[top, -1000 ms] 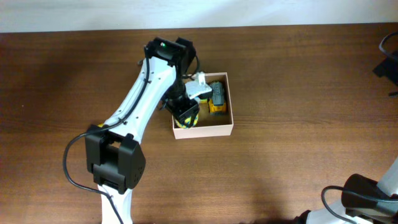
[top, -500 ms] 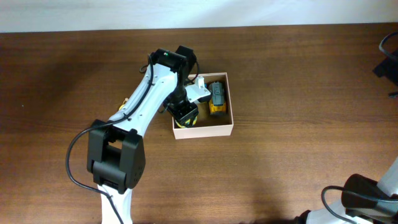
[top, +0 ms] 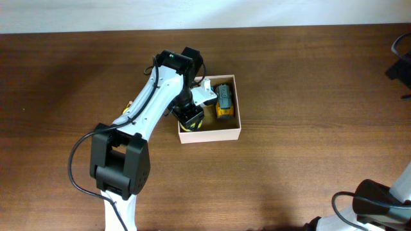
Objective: Pack container
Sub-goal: 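Carry the ball with the left gripper over the pink box, then lower the ball into the box's lower-left corner and release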
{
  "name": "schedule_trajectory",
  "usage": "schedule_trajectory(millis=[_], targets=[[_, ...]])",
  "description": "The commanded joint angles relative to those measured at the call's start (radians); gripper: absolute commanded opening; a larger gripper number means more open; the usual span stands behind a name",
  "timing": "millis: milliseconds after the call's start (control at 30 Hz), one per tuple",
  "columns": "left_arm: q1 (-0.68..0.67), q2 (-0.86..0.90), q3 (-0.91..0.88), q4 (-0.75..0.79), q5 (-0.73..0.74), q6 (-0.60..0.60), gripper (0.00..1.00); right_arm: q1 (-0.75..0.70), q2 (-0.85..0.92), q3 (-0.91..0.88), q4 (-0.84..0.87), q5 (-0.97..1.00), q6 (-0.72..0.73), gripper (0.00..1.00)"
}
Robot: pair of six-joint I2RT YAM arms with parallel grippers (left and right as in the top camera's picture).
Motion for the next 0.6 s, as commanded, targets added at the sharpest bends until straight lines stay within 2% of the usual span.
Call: schedule_trajectory(millis=[0,300,567], targets=[[0.006,0.0,0.033,-0.002,-0.003,0.004,0.54,-0.003,0.005,-0.003,-0.006,0.016,0.012,0.99],[0.005,0.0,0.13,-0.046,-0.004,-0.003,0.61,-0.003,0.005,-0.003,-0.006,0.016,0.012,0.99],[0.005,0.0,0.135,-0.073,-0.005,-0.003,0.62,-0.003,0.005,-0.003,-0.006,0.016,0.013,0.99]])
